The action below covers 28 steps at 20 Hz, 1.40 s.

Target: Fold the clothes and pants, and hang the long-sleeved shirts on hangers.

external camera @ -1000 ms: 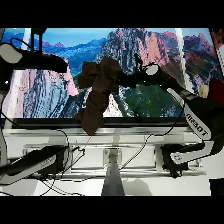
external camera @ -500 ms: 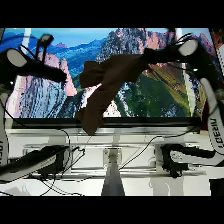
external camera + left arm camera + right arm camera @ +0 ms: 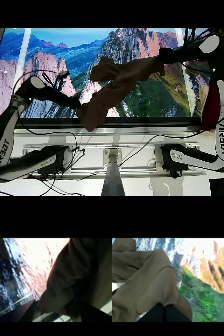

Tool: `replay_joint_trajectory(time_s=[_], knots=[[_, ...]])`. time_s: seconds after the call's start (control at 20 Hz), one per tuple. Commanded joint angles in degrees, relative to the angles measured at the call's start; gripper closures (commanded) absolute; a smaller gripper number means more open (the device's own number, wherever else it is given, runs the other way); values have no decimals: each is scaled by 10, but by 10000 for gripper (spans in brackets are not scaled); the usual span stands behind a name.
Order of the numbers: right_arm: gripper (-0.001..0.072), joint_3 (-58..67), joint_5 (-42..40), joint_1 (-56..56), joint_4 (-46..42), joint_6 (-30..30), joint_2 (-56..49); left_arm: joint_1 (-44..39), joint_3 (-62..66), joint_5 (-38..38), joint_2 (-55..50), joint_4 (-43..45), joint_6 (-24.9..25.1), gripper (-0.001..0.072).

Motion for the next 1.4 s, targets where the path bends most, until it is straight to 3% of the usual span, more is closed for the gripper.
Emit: replay_joint_trajectory(time_s=[0.0,0.1,0.15,0.25,0.3,0.6,0.9,1.1,1.35], knots=[[701,0,8,-2,-3,-1,1,-3,-36,8,-12,-10,42,114],[701,1,9,-2,-3,-1,2,-3,-39,23,-28,-9,43,133],[701,0,9,-2,-3,-1,1,-3,-39,31,-36,-9,43,213],[701,1,11,-2,-3,-1,2,-3,-39,46,-48,-10,43,495],[701,1,10,-2,-4,-1,2,-3,-38,51,-49,-10,43,689],[702,37,-1,-25,-21,-27,18,28,95,39,-23,-7,42,698],[702,93,-2,-128,-82,-26,97,167,333,73,78,-8,-17,698],[702,93,-2,-144,-71,-30,181,222,355,148,180,-12,-22,698],[702,93,27,-144,-16,-35,304,246,355,184,290,13,-23,698]])
